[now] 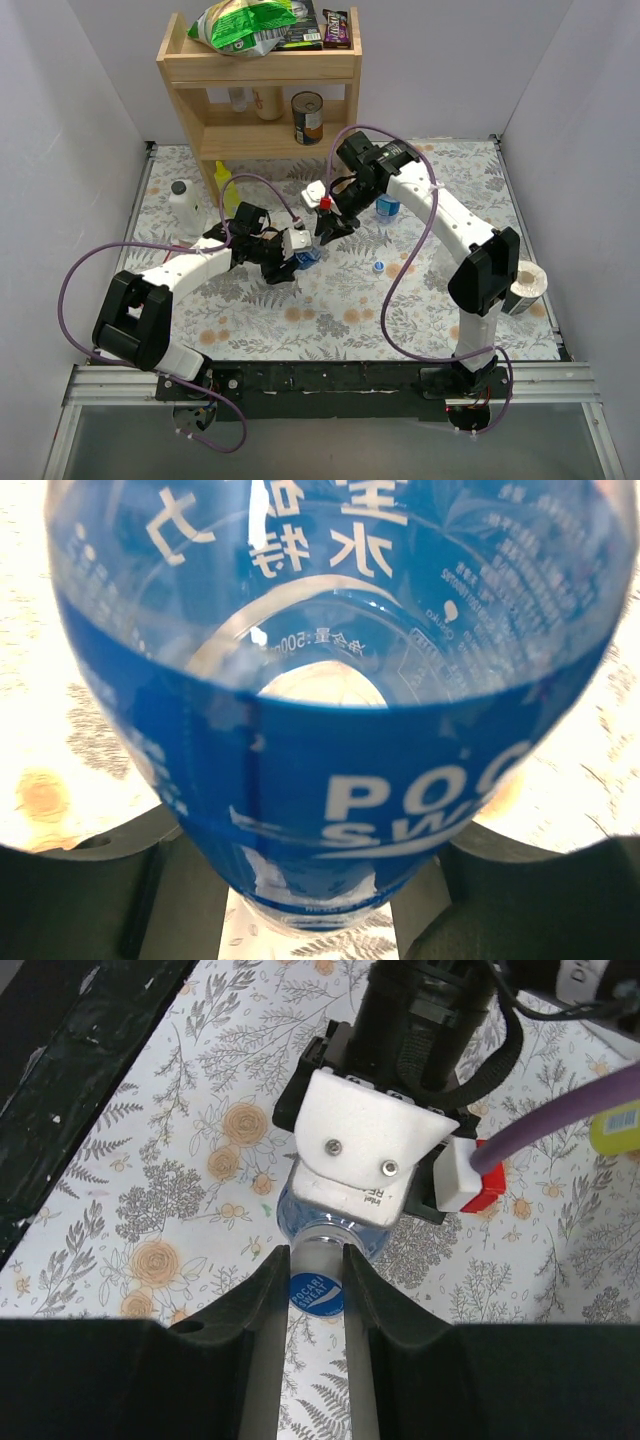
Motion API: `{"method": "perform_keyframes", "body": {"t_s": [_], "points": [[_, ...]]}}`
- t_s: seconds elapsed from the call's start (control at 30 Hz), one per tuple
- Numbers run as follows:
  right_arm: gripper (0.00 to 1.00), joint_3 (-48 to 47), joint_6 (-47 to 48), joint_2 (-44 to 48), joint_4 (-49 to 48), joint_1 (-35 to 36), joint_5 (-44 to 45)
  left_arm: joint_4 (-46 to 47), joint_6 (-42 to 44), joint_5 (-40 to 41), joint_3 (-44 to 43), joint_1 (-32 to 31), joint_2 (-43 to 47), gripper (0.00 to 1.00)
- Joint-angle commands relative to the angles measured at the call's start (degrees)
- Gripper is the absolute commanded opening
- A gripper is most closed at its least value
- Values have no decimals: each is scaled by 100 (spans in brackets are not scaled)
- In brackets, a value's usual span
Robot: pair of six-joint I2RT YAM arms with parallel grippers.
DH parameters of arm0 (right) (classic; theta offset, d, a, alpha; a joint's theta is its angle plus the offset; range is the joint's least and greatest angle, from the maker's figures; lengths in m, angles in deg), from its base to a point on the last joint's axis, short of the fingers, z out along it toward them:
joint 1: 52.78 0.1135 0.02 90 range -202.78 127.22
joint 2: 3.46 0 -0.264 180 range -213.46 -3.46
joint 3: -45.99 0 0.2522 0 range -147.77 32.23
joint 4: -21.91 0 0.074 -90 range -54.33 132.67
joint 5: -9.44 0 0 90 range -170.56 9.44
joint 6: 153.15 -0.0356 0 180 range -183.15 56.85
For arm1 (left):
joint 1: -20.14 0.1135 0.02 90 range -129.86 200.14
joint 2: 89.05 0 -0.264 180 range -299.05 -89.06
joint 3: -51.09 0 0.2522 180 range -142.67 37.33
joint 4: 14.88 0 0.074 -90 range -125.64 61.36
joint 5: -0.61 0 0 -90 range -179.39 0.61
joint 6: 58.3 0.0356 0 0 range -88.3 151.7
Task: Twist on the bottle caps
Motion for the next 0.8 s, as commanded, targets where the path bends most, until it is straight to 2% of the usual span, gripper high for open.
{"method": "perform_keyframes", "body": {"t_s": [0.0, 0.17, 0.33, 0.4, 0.43, 0.47, 0.53, 0.57, 0.67, 0.77], "points": [[1, -265, -1198, -519, 261, -2, -2, 1653, -644, -283, -195, -69, 567, 0], [1, -784, -2621, -985, 95, -29, -292, 1998, -829, 165, -89, -96, 629, 0], [1, -1030, -2940, -802, -327, -81, -328, 1367, -584, 35, -36, -96, 524, 0], [5, -1153, -3141, -679, -633, -230, -319, 963, -452, -62, 16, -96, 489, 0], [8, -1154, -3186, -513, -731, -300, -345, 874, -434, -89, 69, -96, 489, 0], [15, -1136, -3213, -424, -793, -371, -407, 760, -382, -132, 130, -96, 471, 0], [24, -866, -3091, -65, -1021, -634, -862, 408, -284, -334, 183, -87, 462, 0], [36, -672, -2960, 85, -1109, -722, -1064, 346, -293, -457, 227, -78, 471, 0], [54, 583, -2888, 814, -1995, -855, -1286, 328, -477, -870, 297, -61, 602, 0], [61, 1540, -2888, 1395, -2787, -855, -1479, 460, -801, -1231, 280, -61, 638, 0]]}}
